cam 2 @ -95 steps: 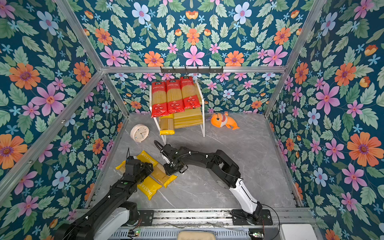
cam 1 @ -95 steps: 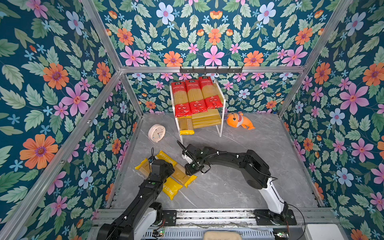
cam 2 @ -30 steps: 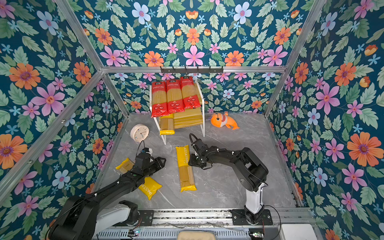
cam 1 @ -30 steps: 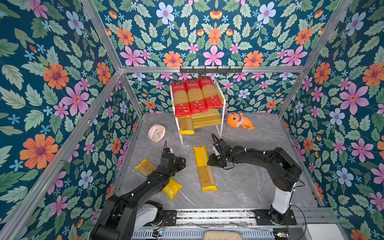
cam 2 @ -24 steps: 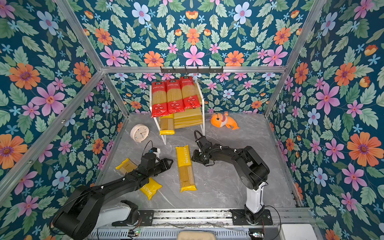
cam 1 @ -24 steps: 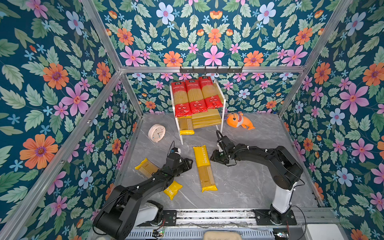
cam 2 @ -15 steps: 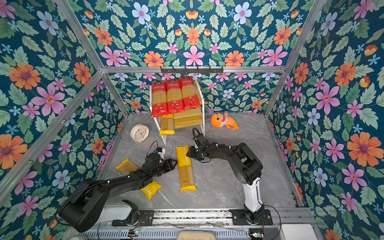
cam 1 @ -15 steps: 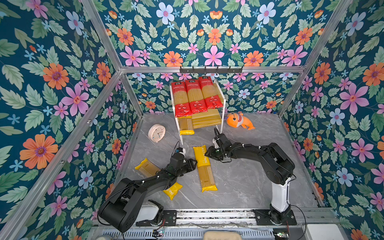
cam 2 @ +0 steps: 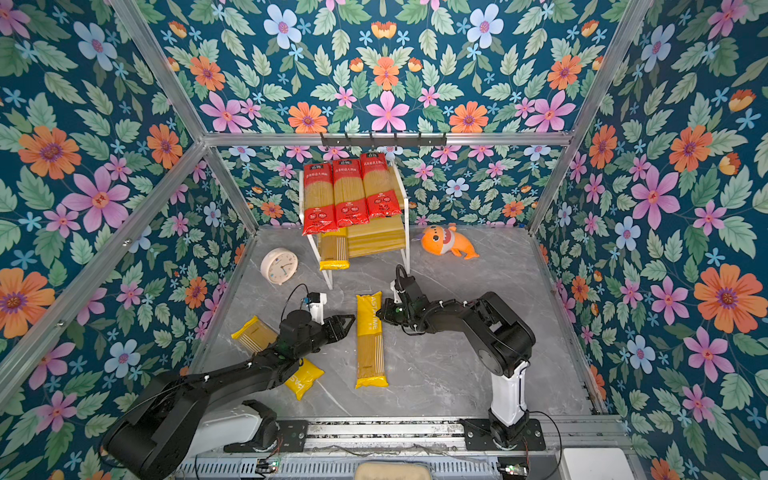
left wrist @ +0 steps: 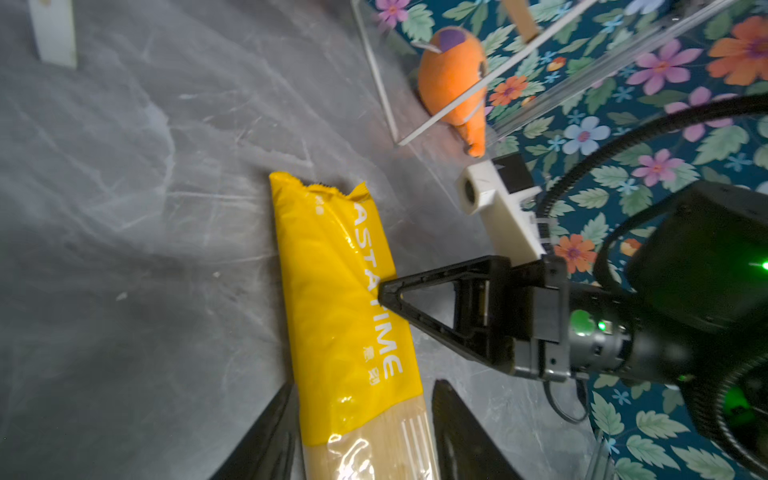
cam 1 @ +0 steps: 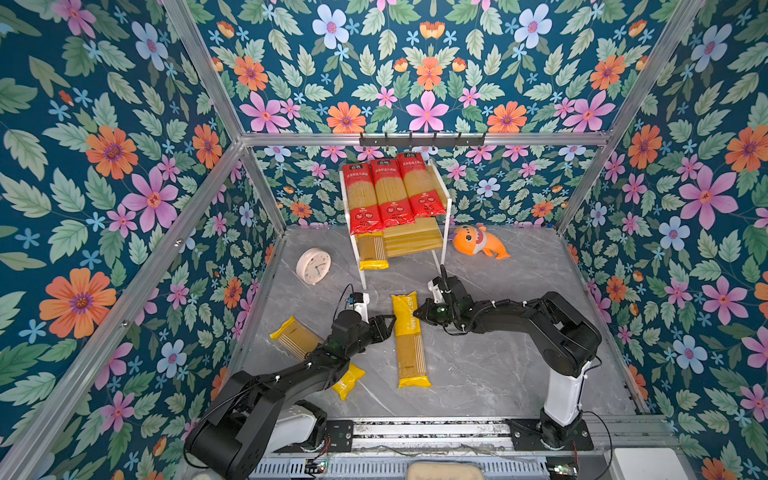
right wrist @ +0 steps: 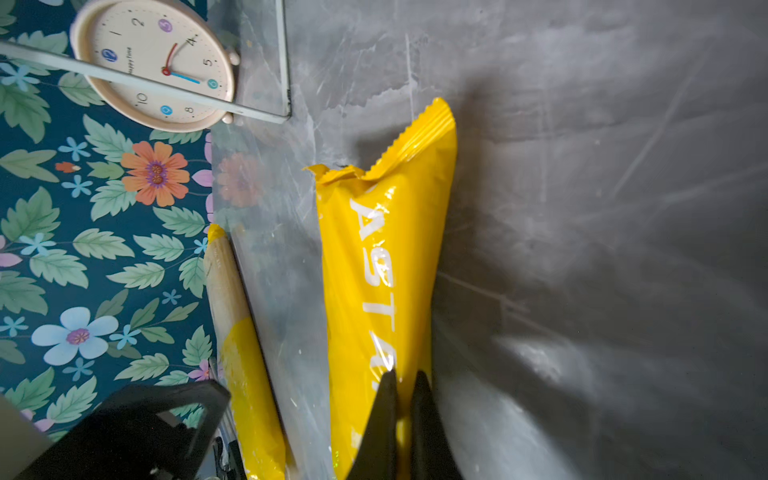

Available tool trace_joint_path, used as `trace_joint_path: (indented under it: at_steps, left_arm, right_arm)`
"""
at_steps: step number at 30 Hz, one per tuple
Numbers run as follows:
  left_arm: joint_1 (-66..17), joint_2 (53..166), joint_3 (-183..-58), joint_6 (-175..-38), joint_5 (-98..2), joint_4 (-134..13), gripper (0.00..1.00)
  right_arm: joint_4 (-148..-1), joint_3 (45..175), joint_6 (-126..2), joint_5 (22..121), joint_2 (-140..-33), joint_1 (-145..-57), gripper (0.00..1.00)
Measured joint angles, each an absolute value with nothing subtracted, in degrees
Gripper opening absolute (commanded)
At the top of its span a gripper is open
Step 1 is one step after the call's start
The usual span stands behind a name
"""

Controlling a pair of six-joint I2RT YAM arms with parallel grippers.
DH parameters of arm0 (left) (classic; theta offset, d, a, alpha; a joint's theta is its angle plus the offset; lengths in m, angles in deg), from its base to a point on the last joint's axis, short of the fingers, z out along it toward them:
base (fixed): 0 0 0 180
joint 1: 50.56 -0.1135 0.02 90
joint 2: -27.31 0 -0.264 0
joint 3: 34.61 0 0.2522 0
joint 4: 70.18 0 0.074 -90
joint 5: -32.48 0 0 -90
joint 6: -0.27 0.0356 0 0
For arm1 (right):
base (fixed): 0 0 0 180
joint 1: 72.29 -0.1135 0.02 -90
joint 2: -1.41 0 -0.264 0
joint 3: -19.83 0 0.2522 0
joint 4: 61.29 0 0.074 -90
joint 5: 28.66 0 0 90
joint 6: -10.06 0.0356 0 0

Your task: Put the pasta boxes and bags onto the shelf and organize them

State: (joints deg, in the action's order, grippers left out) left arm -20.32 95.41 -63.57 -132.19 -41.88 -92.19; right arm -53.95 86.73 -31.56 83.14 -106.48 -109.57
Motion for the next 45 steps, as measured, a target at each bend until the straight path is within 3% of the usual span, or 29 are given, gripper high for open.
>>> trace_joint_path:
  at_steps: [8, 22, 45]
  left_arm:
    - [-20.3, 86.9, -60.1, -123.2, -39.6, -98.8, 0.62]
    - [-20.3, 87.3, -56.0, -122.2, -33.4, -116.0, 0.71]
    - [-24.1, 106.6, -63.9, -130.3, -21.5, -140.0, 0.72]
  right_arm:
    - [-37.5, 77.2, -36.3, 81.6, -99.6, -109.6, 0.0]
    - [-24.5, 76.4, -48.9, 86.7, -89.0, -109.6, 0.0]
    - [-24.7, 85.1, -50.2, 98.9, -83.8, -109.8, 0.0]
